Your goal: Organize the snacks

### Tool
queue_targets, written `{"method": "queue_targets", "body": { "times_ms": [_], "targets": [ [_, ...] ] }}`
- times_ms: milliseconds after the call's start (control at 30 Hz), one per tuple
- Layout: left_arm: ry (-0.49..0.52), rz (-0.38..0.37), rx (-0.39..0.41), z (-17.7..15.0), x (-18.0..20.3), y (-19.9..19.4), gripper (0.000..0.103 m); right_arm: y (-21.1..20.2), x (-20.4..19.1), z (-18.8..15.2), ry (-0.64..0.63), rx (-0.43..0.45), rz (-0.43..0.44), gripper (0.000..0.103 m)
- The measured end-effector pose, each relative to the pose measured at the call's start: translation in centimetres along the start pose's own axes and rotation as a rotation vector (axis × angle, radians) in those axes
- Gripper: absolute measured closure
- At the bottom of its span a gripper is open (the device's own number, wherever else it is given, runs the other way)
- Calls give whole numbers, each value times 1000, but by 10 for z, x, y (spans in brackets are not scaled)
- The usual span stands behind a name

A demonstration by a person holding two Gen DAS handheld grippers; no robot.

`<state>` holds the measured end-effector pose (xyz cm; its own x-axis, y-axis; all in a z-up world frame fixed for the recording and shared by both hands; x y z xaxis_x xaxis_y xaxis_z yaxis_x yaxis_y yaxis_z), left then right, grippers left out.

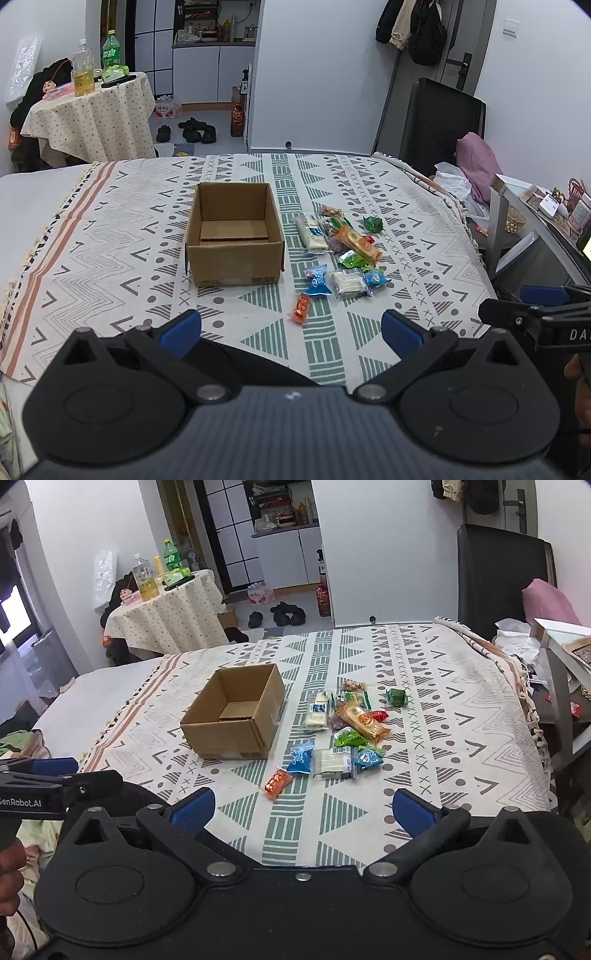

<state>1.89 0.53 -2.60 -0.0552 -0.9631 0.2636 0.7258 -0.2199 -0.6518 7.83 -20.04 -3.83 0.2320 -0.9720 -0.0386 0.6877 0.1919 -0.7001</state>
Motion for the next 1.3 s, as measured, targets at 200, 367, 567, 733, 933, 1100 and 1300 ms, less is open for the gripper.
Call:
{"method": "queue_targets", "body": {
  "times_ms": [200,367,567,733,933,1100,1300],
  "targets": [
    [4,-1,-2,0,1,0,0,-1,2,1,-3,4,-2,0],
    [4,0,-1,0,1,0,0,-2,2,1,-7,4,-3,0],
    [4,0,-1,0,1,0,0,-2,1,1,-9,5,-6,0],
    [3,-2,-1,0,3,0,0,-1,2,1,-7,1,-12,0],
    [9,-12,7,0,13,-1,0,-4,1,2,-25,11,-25,0],
    [-1,-10,7,3,6,-2,0,-3,1,1,-26,9,-20,0],
    [-1,-10,6,3,5,-3,0,-4,-1,1,-27,15,-16,0]
  ]
}}
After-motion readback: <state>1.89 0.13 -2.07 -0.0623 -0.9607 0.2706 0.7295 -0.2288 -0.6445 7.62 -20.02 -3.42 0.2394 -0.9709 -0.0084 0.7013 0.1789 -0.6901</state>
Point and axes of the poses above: each gripper's, at about its wrist camera, not at the fingertips, and y roughly the way its jaws point, x to its right, z to its top, the point moved 5 cm from there along y, roughly the way its jaws point, and after that the axes turned 13 degrees about -z, right-handed, at the moved point
